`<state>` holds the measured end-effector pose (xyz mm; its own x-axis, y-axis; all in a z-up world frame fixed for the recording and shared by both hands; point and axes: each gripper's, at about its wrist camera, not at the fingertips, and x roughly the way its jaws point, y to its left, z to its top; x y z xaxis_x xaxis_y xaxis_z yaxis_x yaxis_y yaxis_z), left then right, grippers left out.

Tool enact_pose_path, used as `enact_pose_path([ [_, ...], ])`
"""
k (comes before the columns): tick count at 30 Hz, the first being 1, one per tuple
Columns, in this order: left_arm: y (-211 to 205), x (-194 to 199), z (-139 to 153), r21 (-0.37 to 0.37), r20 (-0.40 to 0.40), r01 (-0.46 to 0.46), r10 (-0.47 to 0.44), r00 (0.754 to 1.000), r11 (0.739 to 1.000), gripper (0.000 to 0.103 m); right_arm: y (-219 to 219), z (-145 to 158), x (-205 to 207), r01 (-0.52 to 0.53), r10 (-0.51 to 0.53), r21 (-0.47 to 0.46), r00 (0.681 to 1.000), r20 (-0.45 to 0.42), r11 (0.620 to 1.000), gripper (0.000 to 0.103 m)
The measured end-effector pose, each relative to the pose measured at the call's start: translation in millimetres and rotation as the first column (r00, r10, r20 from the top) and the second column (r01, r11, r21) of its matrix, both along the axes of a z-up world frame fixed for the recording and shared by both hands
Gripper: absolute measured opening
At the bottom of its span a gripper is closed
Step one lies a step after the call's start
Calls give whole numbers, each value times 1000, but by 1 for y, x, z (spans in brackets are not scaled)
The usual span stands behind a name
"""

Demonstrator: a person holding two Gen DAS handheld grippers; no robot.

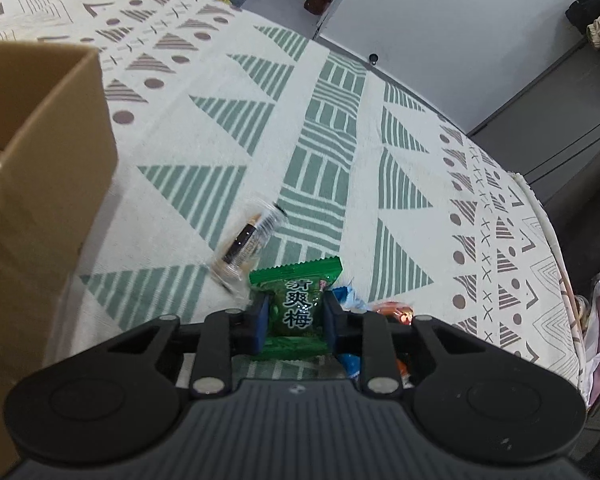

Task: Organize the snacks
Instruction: 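Grasp the green candy with the left tool while the right grasps the orange candy, then carry the green candy into the box with the left tool while the right carries the orange candy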

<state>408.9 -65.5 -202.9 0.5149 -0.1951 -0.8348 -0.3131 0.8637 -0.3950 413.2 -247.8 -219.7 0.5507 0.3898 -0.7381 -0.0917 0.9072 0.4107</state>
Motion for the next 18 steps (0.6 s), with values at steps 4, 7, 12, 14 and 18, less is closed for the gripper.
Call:
enact_pose_path([
  [4, 0, -5, 7, 13, 9, -2, 2, 1000, 1000, 26, 1, 1, -3, -13, 12, -33, 1000, -26, 999, 23],
  [7, 0, -12, 14, 21, 15, -2, 2, 1000, 1000, 26, -3, 4, -5, -2, 2, -10, 999, -50, 1000, 20],
  [12, 4, -22, 28, 31, 30, -8, 7, 1000, 999, 26, -2, 13, -14, 2, -1, 7, 999, -50, 1000, 19],
  [14, 6, -25, 37, 39, 41, -11, 9, 999, 999, 26, 0, 20, -18, -3, 3, 11, 999, -35, 1000, 19],
  [18, 11, -34, 54, 62, 67, -17, 13, 998, 998, 26, 3, 33, -23, -4, 4, 31, 1000, -9, 1000, 19],
])
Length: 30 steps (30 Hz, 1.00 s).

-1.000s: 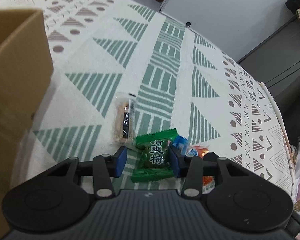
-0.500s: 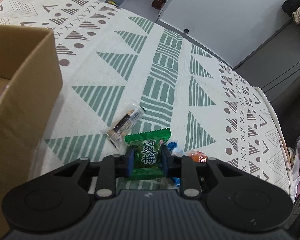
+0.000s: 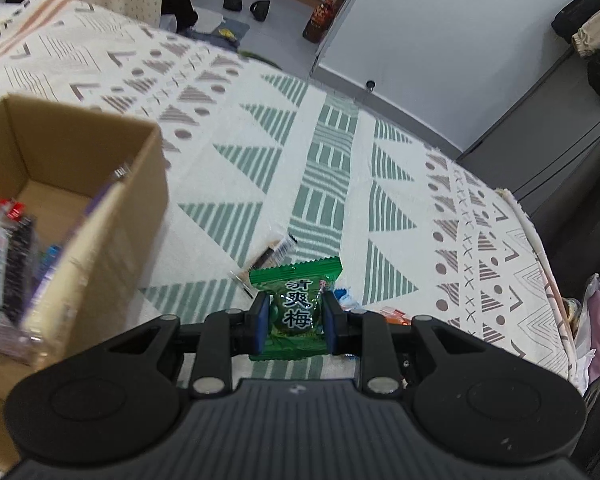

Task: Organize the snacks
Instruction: 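Carry the green candy into the box with the left tool while the right carries the orange candy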

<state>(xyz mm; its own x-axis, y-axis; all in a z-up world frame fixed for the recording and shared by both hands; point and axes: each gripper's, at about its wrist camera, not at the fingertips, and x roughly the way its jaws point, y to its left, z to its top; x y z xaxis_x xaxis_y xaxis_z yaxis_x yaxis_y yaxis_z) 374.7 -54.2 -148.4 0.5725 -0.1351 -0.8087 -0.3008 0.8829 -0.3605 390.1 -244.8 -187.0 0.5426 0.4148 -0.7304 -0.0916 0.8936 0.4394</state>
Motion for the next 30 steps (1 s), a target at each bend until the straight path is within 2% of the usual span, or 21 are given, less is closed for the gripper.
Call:
enact_pose_path([
  [13, 27, -36, 41, 35, 58, -49, 47, 997, 998, 26, 16, 43, -26, -32, 27, 58, 996, 80, 998, 19],
  [30, 89, -77, 83, 78, 133, -137, 126, 983, 987, 26, 72, 93, -59, -139, 122, 79, 974, 193, 987, 19],
])
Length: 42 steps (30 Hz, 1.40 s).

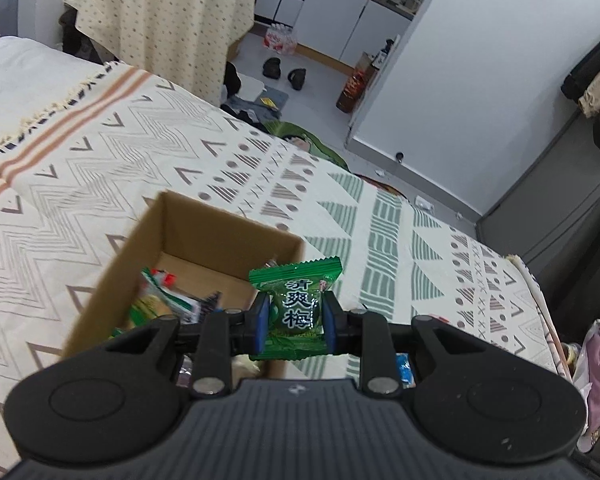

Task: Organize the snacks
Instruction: 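Carry the green candy into the box with the left tool while the right carries the orange candy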

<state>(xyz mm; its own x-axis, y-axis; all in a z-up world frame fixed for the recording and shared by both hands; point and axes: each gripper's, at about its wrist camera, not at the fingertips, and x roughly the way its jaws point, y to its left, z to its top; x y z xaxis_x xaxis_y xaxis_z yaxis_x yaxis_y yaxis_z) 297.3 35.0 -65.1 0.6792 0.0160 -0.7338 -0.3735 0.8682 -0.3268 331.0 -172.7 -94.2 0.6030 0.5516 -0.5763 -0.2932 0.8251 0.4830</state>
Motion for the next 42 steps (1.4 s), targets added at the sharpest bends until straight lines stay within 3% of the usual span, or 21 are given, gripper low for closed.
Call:
enact_pose_path([
  [7, 29, -5, 8, 10, 27, -29, 28, 999, 1000, 26, 22, 11, -8, -27, 27, -6, 999, 46, 1000, 19],
  [11, 47, -5, 7, -3, 27, -46, 46, 999, 999, 26, 31, 13, -8, -53, 52, 34, 998, 27, 998, 19],
  [27, 94, 21, -26, -80, -14, -25, 24, 1000, 996, 28, 63, 7, 2, -69, 69, 40, 998, -2, 997, 19],
  [39, 119, 11, -35, -73, -45, -35, 32, 998, 997, 58, 97, 1, 10, -73, 74, 84, 997, -15, 994, 20],
  [41, 122, 9, -33, -66, -43, -39, 36, 998, 997, 64, 98, 2, 8, -75, 75, 117, 997, 1, 990, 27],
  [42, 123, 8, -32, -63, -41, -40, 37, 998, 997, 66, 99, 4, 7, -83, 82, 127, 996, 20, 988, 40],
])
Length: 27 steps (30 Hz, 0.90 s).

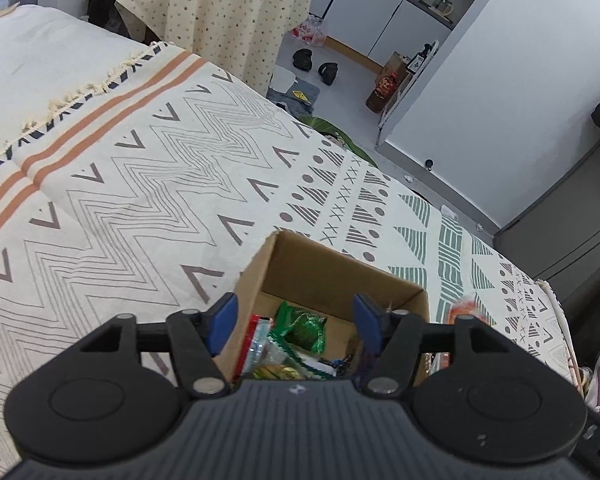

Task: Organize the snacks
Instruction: 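Carry the green candy into the box with the left tool while the right carries the orange candy, then move both open tools toward the blue packet and small bar on the bed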

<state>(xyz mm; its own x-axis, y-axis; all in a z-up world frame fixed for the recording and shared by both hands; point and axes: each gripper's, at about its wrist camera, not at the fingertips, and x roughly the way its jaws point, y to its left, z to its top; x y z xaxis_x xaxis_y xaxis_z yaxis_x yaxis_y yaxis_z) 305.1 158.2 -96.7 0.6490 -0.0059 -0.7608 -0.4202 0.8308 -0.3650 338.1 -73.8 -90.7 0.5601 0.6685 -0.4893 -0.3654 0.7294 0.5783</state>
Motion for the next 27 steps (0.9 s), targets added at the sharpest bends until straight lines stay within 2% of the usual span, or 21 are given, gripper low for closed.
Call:
enact_pose_path([
  [1, 1, -2, 2, 3, 3, -2, 2, 1000, 1000, 69, 0, 1, -1, -7, 7, 1, 1000, 9, 1000, 59],
  [2, 1, -4, 4, 4, 8, -3, 3, 1000, 1000, 71, 0, 2, -1, 4, -4, -5, 1000, 8, 1000, 64],
  [5, 1, -9, 10, 4, 25, -7, 7, 1000, 1000, 79, -7, 3, -3, 23, -23, -6, 1000, -5, 1000, 64],
  [10, -5, -17, 18, 22, 32, 1, -1, 999, 1000, 88, -18, 7, -6, 48, -49, -32, 999, -23, 998, 64],
  [21, -42, -24, 33, 55, 45, 66, -69, 997, 996, 95, -63, 10, -10, 101, -107, -102, 993, -54, 990, 64],
  [27, -70, -22, 46, 104, 58, 108, -114, 992, 989, 97, -92, 7, -7, 136, -145, -111, 987, -76, 985, 64],
])
